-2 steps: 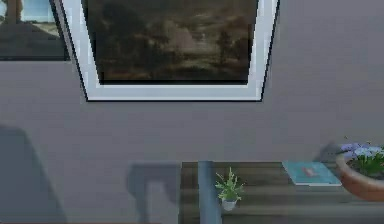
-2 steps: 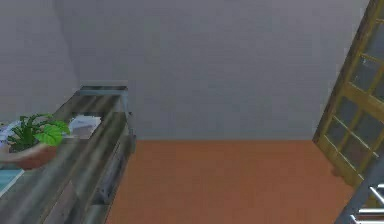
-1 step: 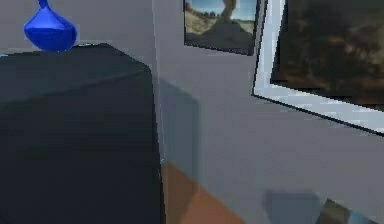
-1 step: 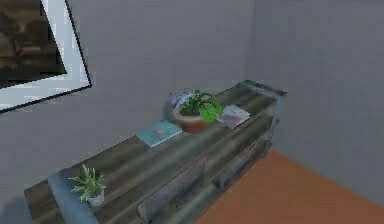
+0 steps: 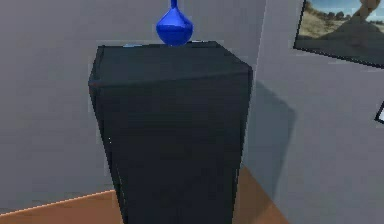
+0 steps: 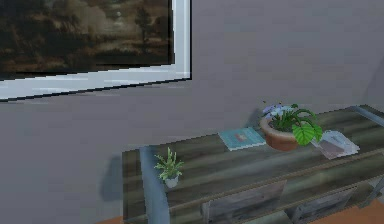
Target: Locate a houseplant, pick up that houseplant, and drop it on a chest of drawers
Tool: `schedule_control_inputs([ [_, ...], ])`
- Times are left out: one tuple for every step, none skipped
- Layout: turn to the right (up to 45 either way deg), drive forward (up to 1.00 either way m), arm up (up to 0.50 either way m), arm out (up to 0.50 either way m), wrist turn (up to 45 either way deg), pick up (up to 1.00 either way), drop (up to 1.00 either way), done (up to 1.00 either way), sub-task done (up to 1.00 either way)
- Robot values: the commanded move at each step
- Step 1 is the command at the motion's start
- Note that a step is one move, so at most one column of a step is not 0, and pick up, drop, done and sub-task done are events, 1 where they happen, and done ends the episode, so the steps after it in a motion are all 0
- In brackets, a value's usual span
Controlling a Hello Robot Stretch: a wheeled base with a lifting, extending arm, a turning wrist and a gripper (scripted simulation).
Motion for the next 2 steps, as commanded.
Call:
schedule_control_inputs([
  [0.0,0.00,0.50,0.00,0.0,0.00,0.00,0.00,0.00],
  [0.0,0.00,0.28,0.00,0.0,0.00,0.00,0.00,0.00],
])
